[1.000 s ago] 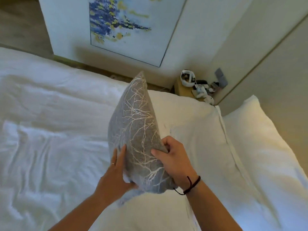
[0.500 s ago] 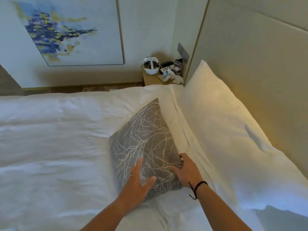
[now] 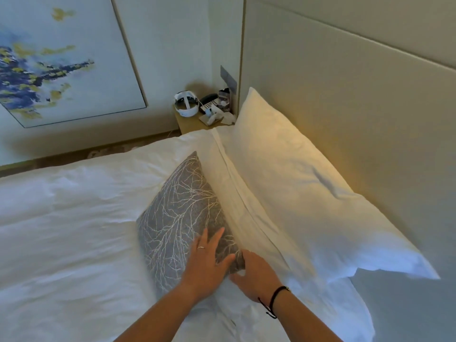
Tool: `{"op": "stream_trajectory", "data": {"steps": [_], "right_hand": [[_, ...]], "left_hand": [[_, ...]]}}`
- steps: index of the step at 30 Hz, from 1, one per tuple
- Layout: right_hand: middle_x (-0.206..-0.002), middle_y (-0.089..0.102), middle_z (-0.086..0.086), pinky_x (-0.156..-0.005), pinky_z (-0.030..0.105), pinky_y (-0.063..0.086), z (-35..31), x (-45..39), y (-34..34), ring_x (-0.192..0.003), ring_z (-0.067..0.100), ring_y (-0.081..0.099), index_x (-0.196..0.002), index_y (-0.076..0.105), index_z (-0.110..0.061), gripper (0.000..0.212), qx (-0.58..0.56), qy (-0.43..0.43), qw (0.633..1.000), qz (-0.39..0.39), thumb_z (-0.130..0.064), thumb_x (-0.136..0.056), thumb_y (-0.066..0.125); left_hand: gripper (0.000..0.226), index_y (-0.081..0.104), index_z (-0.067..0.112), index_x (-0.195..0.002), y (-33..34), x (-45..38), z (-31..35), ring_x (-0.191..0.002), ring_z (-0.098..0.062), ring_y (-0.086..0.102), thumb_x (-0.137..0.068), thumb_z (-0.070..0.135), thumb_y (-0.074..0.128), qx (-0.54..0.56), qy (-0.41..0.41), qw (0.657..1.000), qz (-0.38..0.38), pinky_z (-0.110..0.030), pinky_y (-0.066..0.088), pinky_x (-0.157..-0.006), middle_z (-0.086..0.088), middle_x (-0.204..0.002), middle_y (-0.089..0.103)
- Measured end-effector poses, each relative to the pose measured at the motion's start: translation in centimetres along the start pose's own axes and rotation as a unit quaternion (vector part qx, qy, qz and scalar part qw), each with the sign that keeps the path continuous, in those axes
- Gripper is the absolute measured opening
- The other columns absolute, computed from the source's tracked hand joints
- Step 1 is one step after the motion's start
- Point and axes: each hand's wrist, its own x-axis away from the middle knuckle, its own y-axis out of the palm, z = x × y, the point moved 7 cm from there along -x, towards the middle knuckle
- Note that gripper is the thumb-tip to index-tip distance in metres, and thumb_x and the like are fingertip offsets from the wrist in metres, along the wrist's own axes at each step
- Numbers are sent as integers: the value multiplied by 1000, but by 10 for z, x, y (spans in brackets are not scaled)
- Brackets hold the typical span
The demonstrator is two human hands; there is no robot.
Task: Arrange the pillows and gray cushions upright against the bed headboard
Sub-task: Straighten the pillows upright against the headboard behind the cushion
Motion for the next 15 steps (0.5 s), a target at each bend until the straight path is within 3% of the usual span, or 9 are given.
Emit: {"op": "stream_trajectory", "data": {"steps": [2,4,5,9,12,15], "right_hand": [[-94,57,-17,-77,27,47,8,11,-6,-83,7,52,-102,51,-38,23,25,18,999,-42,-45,-84,63],[-116,60,-8,-87,28,45,17,21,-15,-104,14,54,-136,44,-27,56,74,51,993,-82,-52,-88,59],[-123,58,-6,-92,29,44,23,25,-20,-111,16,53,-143,37,-25,65,87,65,990,-88,-54,-89,57],[-124,55,-10,-95,27,45,36,40,-54,-111,11,53,-145,31,-33,69,53,95,994,-17,-53,-86,61],[-129,53,-9,-96,26,43,48,51,-77,-115,10,50,-143,32,-33,68,42,108,992,43,-50,-85,63],[-131,51,-9,-95,24,42,53,56,-97,-116,11,50,-140,36,-32,62,45,116,989,79,-49,-87,62]], "left_hand": [[69,18,53,-149,7,-9,13,-151,-26,-7,-89,68,48,-4,12,1000,-1,-52,11,-121,0,-166,-1],[66,24,50,-148,14,-14,26,-151,-24,-5,-89,65,49,12,30,999,-4,-51,12,-120,0,-166,3],[65,25,49,-148,18,-16,32,-151,-24,-5,-89,65,48,14,44,999,-8,-51,13,-120,1,-166,5],[62,29,47,-148,30,-26,46,-151,-27,-3,-91,66,44,-6,71,997,-34,-49,15,-120,1,-166,5],[59,31,46,-146,31,-27,60,-149,-32,18,-92,65,43,-12,79,996,-43,-45,10,-122,0,-166,7],[55,33,45,-146,27,-31,81,-152,-26,6,-94,60,45,-12,112,992,-52,-42,11,-121,1,-165,11]]}}
